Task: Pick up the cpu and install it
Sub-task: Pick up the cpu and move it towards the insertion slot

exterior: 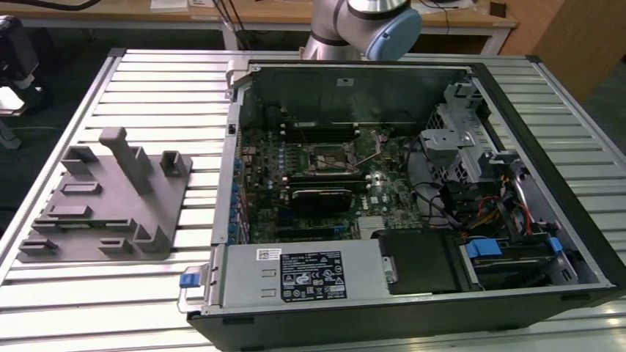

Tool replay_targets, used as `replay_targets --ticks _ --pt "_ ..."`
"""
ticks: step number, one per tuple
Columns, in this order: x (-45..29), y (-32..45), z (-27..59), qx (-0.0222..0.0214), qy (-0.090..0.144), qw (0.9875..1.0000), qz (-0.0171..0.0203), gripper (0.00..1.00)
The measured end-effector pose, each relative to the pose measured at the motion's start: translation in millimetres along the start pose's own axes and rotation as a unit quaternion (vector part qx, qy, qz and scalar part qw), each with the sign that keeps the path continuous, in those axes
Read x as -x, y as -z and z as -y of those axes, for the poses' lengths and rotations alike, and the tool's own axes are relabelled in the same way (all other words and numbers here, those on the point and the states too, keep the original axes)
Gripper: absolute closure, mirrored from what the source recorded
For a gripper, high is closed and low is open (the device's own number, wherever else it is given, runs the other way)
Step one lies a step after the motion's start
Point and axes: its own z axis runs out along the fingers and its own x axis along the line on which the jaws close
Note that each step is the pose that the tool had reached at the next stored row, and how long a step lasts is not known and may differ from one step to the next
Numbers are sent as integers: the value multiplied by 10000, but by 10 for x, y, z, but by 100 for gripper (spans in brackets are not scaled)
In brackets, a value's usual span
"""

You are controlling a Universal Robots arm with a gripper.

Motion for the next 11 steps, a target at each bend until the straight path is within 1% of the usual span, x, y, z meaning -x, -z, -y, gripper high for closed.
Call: replay_targets --ticks 11 --pt "188 -6 -11 1 0 10000 0 46"
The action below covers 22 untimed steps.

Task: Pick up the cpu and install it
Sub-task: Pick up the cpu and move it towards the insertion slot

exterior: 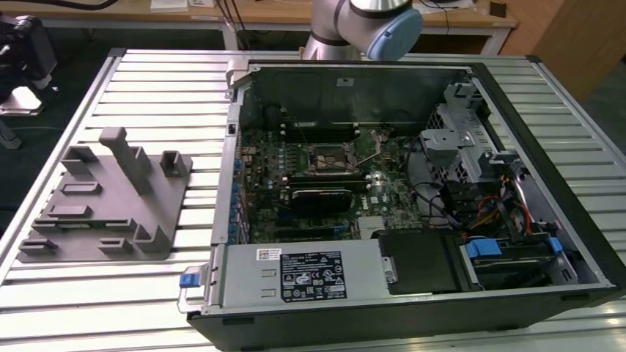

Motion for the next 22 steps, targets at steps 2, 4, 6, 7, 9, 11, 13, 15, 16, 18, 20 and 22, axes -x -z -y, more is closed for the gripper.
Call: replay_targets --ticks 2,4,6,7,9,11,13,15,16,18,20,22 --pt "34 -1 -2 0 0 10000 0 46" --pt "71 -2 -4 0 0 10000 -1 46" --pt "106 -3 -6 1 0 10000 0 46" --pt "124 -4 -7 1 0 10000 0 46" --pt "159 -5 -9 2 0 10000 0 46" --pt "192 -6 -11 2 0 10000 0 46" --pt "220 -7 -13 1 0 10000 0 46" --pt "247 -8 -16 2 0 10000 0 46" --pt "260 -8 -17 2 0 10000 0 46" --pt "286 -9 -19 1 0 10000 0 46" --pt "311 -10 -21 2 0 10000 0 46" --pt "335 -10 -22 1 0 10000 0 46"
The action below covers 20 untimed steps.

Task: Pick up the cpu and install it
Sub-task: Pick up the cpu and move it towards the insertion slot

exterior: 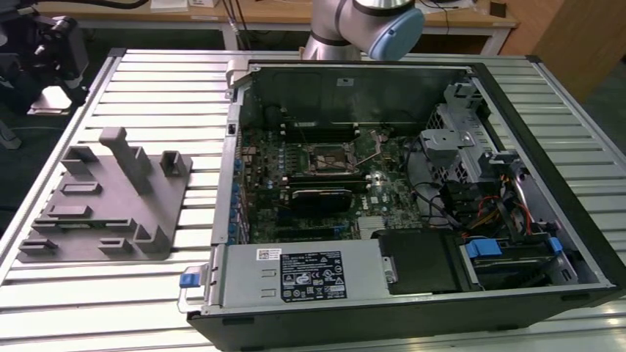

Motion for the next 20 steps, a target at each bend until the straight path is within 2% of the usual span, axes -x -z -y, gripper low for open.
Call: replay_targets --ticks 20 --pt "205 -6 -14 0 0 10000 0 46"
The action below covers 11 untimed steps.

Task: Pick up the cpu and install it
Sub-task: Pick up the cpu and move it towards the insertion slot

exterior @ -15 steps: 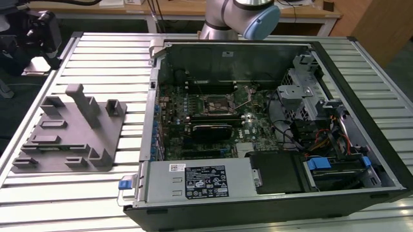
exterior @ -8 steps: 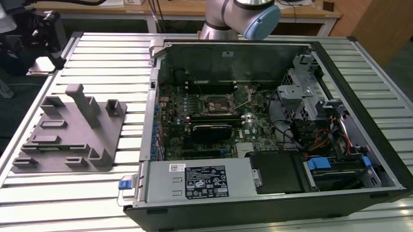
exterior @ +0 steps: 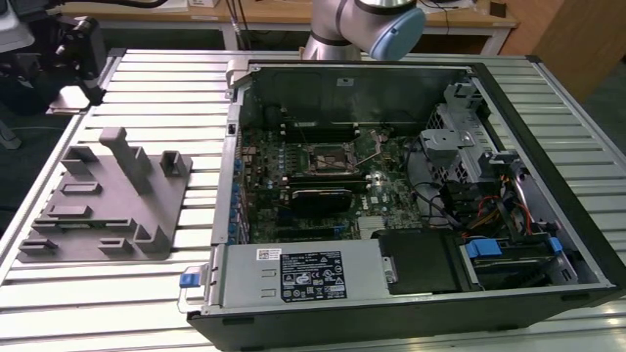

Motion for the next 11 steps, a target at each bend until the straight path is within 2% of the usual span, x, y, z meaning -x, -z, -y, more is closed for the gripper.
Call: replay_targets --ticks 11 --pt "88 -3 -10 0 0 10000 0 46"
